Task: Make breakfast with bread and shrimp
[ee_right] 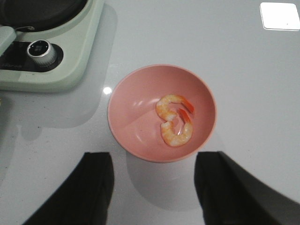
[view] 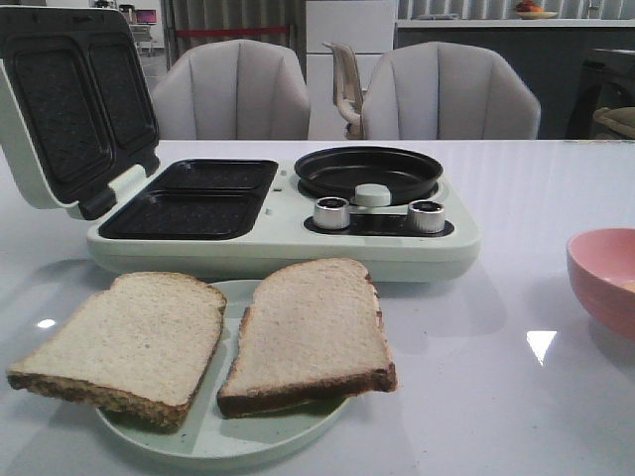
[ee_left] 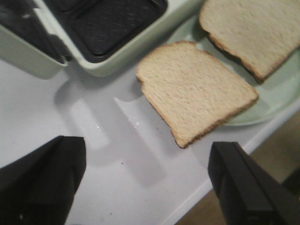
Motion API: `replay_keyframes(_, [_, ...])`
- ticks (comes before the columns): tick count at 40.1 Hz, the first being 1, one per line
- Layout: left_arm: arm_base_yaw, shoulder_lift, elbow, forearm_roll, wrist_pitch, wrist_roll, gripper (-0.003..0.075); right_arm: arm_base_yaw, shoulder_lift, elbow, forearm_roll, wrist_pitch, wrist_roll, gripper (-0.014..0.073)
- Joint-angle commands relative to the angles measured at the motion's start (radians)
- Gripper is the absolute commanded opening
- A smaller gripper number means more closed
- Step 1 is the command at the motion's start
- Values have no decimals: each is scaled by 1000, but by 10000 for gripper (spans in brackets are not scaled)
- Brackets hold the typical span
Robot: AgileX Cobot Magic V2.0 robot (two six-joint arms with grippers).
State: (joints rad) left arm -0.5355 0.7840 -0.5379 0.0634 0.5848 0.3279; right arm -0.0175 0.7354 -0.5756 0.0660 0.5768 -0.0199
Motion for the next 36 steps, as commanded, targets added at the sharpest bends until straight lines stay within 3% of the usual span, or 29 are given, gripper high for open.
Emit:
replay_keyframes(1, [-106, 52, -17, 90, -59, -1, 580, -3, -1, -27, -3, -64, -3, 497])
replay_keyframes(10, [-314, 210, -17, 532, 45, -341, 519, -3, -1, -27, -3, -64, -3, 497])
replay_keyframes(18, [-427, 295, -10, 791, 96, -474, 519, -3, -1, -27, -3, -64, -3, 497])
replay_keyframes(36, [-434, 493, -10, 977, -17, -494, 518, -3, -1, -27, -3, -64, -3, 497])
